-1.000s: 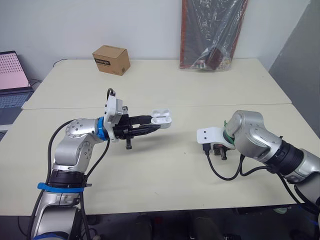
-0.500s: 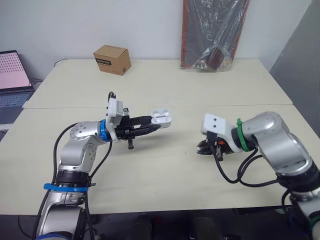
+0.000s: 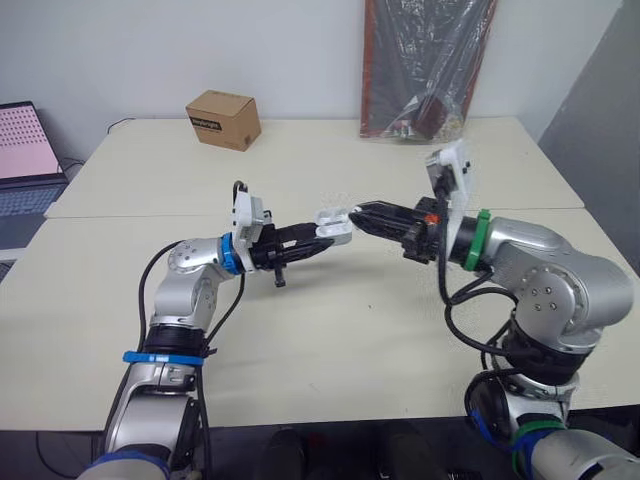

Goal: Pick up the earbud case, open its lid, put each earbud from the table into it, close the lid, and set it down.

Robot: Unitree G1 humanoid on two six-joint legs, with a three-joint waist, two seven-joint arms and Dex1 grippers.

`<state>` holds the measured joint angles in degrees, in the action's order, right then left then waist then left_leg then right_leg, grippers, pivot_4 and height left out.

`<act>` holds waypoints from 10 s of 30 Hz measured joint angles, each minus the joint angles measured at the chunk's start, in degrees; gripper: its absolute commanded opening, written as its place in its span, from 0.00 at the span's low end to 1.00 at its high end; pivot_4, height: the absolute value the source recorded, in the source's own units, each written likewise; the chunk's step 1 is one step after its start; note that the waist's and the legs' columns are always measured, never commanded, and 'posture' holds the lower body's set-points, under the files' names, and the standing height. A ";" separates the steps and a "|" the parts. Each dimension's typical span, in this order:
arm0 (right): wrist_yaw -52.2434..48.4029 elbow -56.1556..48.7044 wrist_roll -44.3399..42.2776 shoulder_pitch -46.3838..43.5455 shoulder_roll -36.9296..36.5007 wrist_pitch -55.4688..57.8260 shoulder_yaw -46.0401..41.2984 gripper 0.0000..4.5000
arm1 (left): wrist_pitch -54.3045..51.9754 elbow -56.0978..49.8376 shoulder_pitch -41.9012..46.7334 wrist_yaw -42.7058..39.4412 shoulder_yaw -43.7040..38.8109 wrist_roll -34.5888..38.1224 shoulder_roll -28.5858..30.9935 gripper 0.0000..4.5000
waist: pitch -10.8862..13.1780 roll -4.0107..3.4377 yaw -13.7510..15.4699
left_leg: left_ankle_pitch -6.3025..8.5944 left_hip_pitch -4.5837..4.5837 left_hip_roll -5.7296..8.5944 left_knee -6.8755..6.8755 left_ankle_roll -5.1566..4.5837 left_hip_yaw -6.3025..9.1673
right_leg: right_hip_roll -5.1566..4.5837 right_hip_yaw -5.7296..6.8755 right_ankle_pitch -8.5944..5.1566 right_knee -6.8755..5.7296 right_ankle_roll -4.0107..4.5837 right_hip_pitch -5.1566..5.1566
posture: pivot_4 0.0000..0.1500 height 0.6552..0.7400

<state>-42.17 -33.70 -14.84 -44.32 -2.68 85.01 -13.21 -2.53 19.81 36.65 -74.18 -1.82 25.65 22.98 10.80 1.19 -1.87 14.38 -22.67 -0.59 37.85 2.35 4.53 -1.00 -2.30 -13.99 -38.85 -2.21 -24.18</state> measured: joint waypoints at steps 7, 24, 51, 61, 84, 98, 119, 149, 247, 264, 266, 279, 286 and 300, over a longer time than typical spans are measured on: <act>11.85 0.50 0.11 0.13 5.47 -2.60 1.71 0.09 | 1.35 0.88 0.23 1.54 -0.01 -0.35 -1.96 0.17 | 0.00 0.00 -0.08 | 0.00 -0.01 0.00 -0.01 0.00 0.00 | -0.01 0.00 0.00 0.00 0.00 -0.01 | 1.00 1.00; 24.66 2.75 -2.81 1.40 8.57 -8.76 3.76 0.09 | 0.49 3.00 3.45 4.29 -0.19 -0.04 -3.63 0.17 | 0.00 0.00 -0.36 | 0.00 -0.02 0.00 -0.03 0.00 0.01 | 0.00 0.00 -0.01 0.02 -0.01 -0.01 | 1.00 1.00; 30.58 8.68 -6.85 1.19 7.30 -16.87 6.29 0.09 | -1.10 6.00 6.97 9.95 -0.88 -0.05 -8.07 0.17 | 0.00 0.00 -0.58 | 0.00 -0.07 -0.01 -0.07 -0.01 0.02 | 0.03 0.00 -0.02 0.11 -0.02 -0.03 | 1.00 1.00; 37.06 7.46 -4.98 1.09 7.45 -19.68 8.85 0.09 | -0.69 6.74 9.26 14.01 -0.93 -0.23 -9.85 0.17 | 0.00 0.00 -0.58 | 0.00 -0.07 -0.01 -0.08 -0.01 0.03 | 0.03 0.01 -0.03 0.12 -0.04 -0.04 | 1.00 1.00; 40.99 5.97 -1.30 1.48 2.36 -22.98 18.10 0.51 | 1.65 6.38 9.94 17.28 -1.18 -1.73 -10.62 0.17 | 0.01 0.00 -0.59 | 0.00 -0.12 -0.01 -0.10 -0.01 0.02 | 0.03 0.00 -0.16 0.28 -0.26 -0.03 | 1.00 1.00; 23.62 1.90 -13.49 2.33 -7.97 -30.19 12.68 0.51 | -5.28 -2.91 5.35 7.52 -1.41 4.03 -3.87 0.17 | 0.02 -0.02 -0.63 | 0.01 -0.13 -0.04 -0.19 -0.01 0.03 | 0.04 0.02 -0.17 0.38 -0.26 -0.02 | 1.00 1.00; 0.35 17.86 -24.41 2.31 -42.81 -22.90 19.53 0.51 | -12.22 -4.29 0.98 -4.06 -2.50 7.16 6.40 0.17 | 0.03 -0.01 -0.06 | 0.00 -0.14 -0.07 -0.82 -0.02 -0.12 | 0.03 -0.03 -0.16 1.02 -0.24 -0.08 | 1.00 1.00; -6.88 47.63 5.48 2.22 -41.63 -36.82 30.44 0.51 | -14.81 -10.12 -1.44 -3.57 -2.94 8.31 6.97 0.17 | 0.03 -0.01 -0.04 | -0.01 -0.11 -0.04 -0.79 -0.01 -0.16 | -0.01 -0.06 -0.01 1.00 -0.01 -0.05 | 1.00 1.00; -45.52 31.57 47.82 -7.97 -41.93 -38.76 59.85 0.26 | -13.20 -11.34 -2.59 -0.61 -2.49 8.20 2.46 0.17 | -0.01 0.05 -0.17 | -0.01 0.12 -0.03 0.03 0.01 -0.10 | -0.01 -0.04 0.15 0.78 -0.20 0.40 | 1.00 1.00; -46.03 28.34 50.56 -6.66 -42.52 -40.28 60.47 0.09 | -13.02 -11.34 -2.64 -0.38 -2.43 8.19 2.32 0.17 | -0.01 0.05 -0.13 | -0.01 0.13 -0.03 0.03 0.02 -0.08 | -0.01 -0.03 0.14 0.78 -0.21 0.41 | 1.00 1.00; -46.07 28.20 50.73 -6.57 -42.52 -40.28 60.46 0.09 | -13.01 -11.32 -2.64 -0.40 -2.43 8.19 2.32 0.17 | -0.01 0.05 -0.13 | -0.01 0.13 -0.03 0.03 0.02 -0.08 | -0.01 -0.02 0.15 0.79 -0.20 0.41 | 1.00 1.00; -44.78 24.27 42.99 -2.04 -43.93 -33.96 46.50 0.09 | -10.64 -11.16 -3.28 0.08 -2.58 7.94 2.29 0.17 | 0.01 0.02 0.06 | 0.00 0.05 -0.01 0.01 0.02 -0.06 | -0.04 -0.02 0.16 0.81 -0.18 0.37 | 1.00 1.00; -33.32 15.00 30.03 11.23 -33.80 -23.39 24.66 0.09 | -9.13 -9.26 -3.43 0.20 -2.53 7.69 1.62 0.17 | 0.01 0.02 0.10 | 0.00 0.05 -0.01 0.00 0.01 -0.05 | -0.02 -0.01 0.16 0.78 -0.18 0.39 | 1.00 1.00; -3.20 1.92 10.21 14.53 -3.87 -21.69 -1.02 0.09 | -6.87 -2.80 -2.04 -1.63 -2.23 6.43 0.09 0.17 | 0.01 0.00 0.03 | 0.00 0.03 0.01 -0.04 0.01 -0.03 | -0.02 -0.02 0.16 0.76 -0.17 0.35 | 1.00 1.00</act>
<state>-45.37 -31.78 -4.63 -29.80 -6.55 63.32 -14.23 -9.40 17.02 34.62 -75.81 -4.05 32.08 23.07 10.81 1.19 -1.84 14.38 -22.65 -0.58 37.81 2.37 4.50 -1.03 -2.32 -13.83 -38.09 -2.38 -23.83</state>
